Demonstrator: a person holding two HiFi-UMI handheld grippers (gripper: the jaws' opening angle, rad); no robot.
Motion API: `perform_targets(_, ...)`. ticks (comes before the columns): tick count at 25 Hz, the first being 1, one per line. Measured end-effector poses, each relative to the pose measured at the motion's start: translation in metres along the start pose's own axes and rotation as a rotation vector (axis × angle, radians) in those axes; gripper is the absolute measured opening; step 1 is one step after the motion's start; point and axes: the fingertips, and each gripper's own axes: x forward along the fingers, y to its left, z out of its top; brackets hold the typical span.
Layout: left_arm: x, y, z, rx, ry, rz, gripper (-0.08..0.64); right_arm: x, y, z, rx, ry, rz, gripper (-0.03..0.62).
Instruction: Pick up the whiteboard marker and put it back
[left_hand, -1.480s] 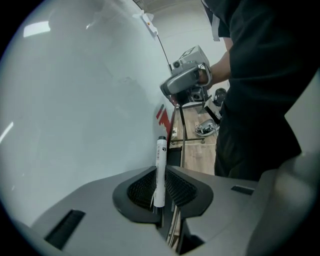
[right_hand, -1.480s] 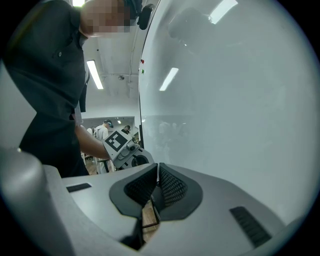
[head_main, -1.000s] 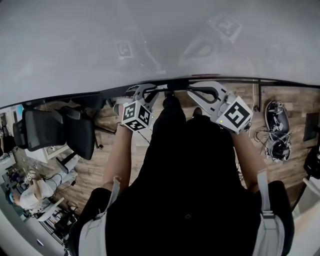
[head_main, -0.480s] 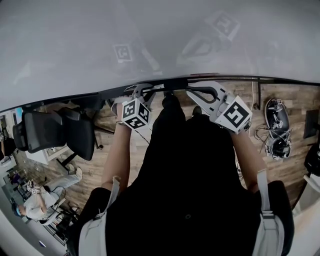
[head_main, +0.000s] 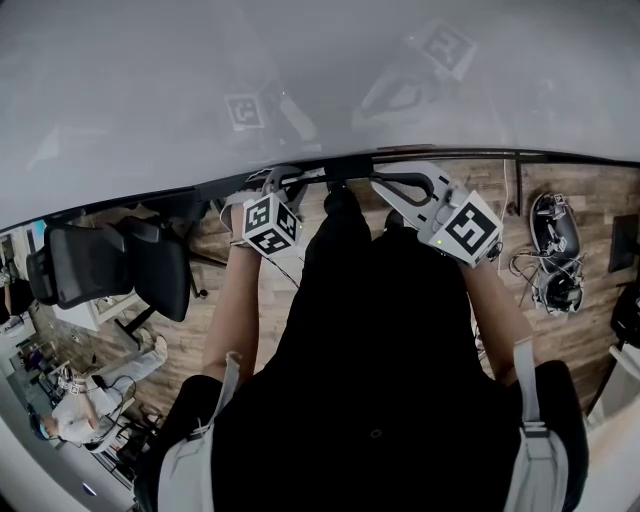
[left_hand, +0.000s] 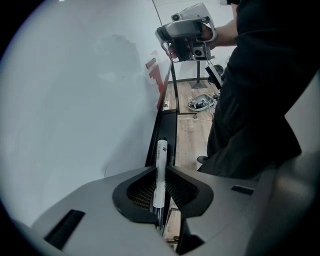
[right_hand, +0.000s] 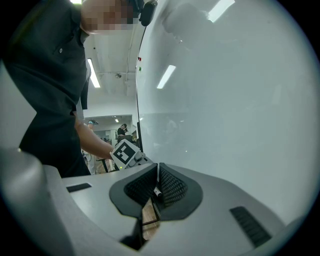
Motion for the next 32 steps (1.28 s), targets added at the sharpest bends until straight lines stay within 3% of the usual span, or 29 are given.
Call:
perform_targets(21,0.002,-0.006,0.001,-0.043,-0.006,-0.021,0.081,-0.002,0.007,-0.002,-0.009,-0.001,-0.005,0.021)
perform_targets(32,-0.01,-0.001,0.014,-0.055,-0.057,0.033,0.089,-0.003,0.007,-0.004,-0.006,0.007,-0.011,0.021)
